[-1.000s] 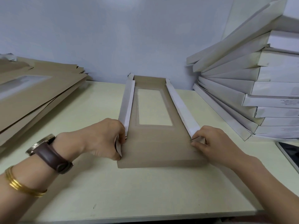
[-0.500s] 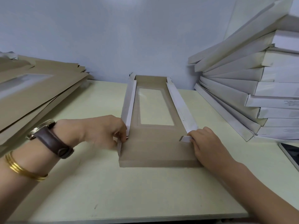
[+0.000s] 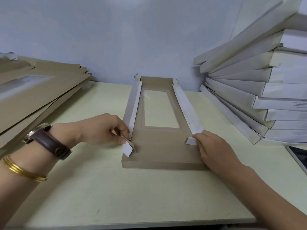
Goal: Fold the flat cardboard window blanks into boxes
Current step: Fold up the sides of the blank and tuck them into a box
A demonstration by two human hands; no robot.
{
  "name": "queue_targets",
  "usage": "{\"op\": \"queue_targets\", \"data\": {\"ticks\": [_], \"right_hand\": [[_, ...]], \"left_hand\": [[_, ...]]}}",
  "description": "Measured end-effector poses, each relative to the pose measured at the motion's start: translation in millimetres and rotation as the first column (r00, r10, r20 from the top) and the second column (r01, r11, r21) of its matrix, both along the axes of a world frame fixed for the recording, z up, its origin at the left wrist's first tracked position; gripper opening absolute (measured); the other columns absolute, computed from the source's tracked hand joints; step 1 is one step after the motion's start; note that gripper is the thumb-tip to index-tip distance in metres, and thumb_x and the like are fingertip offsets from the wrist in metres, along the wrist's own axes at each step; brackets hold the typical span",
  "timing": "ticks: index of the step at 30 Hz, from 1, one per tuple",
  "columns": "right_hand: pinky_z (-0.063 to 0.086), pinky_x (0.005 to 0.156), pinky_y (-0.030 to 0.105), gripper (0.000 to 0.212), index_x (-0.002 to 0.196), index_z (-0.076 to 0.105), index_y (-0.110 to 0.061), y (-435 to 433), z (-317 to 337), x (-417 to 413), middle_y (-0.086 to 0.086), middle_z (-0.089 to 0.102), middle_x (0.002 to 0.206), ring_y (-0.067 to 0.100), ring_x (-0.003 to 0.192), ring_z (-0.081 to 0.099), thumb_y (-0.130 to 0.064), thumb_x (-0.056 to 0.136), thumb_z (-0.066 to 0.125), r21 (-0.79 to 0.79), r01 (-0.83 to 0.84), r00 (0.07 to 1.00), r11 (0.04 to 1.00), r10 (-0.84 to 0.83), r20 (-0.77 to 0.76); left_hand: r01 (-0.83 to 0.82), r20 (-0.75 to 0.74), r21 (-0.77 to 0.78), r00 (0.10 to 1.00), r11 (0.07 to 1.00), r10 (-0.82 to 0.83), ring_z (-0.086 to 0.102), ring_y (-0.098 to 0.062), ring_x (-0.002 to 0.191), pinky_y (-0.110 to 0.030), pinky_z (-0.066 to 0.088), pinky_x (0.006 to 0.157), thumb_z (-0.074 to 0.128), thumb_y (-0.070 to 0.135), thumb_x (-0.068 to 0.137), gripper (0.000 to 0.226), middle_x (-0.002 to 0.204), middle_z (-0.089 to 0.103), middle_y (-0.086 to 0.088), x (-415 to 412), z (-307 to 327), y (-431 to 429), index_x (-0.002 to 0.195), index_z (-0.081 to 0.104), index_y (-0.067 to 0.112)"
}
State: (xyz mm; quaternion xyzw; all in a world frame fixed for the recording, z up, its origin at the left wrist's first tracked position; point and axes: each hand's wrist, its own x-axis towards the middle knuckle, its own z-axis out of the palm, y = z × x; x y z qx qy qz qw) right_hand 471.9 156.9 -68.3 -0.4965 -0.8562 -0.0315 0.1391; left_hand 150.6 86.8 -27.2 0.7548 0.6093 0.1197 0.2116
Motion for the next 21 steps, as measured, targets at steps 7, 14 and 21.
{"op": "queue_targets", "data": {"ticks": [7,14,21], "right_hand": [[0.046,0.065,0.041,0.017,0.094,0.06,-0.01,-1,-2,0,0.003,0.052,0.087,0.028,0.079,0.05,-0.006,0.095,0.044,0.028,0.013,1.0,1.0,-0.014,0.027],[0.045,0.064,0.041,0.014,0.097,0.059,-0.011,-1,-5,0,0.003,0.05,0.087,0.026,0.077,0.047,-0.006,0.092,0.046,0.036,-0.004,0.998,0.999,0.001,0.065],[0.045,0.062,0.044,0.031,0.103,0.061,-0.003,-1,-6,1,0.008,0.052,0.087,0.03,0.075,0.047,0.01,0.079,0.046,0.027,-0.006,0.998,1.0,0.004,0.059]], "left_hand": [[-0.023,0.046,0.013,0.999,1.0,0.022,0.064,0.005,0.09,-0.003,0.043,0.077,0.086,0.019,0.069,0.026,0.098,0.069,0.019,-3,-1,3,0.069,0.071,0.041],[-0.024,0.199,-0.063,0.979,0.998,0.036,0.062,-0.002,0.081,-0.026,0.049,0.085,0.074,0.035,0.078,0.011,0.084,0.073,0.011,-15,1,6,0.082,0.08,0.027],[-0.155,0.094,0.084,0.985,0.984,0.147,0.048,-0.013,0.06,-0.023,0.038,0.062,0.064,0.028,0.091,0.035,0.071,0.061,-0.011,-2,-16,14,0.066,0.062,0.005]]}}
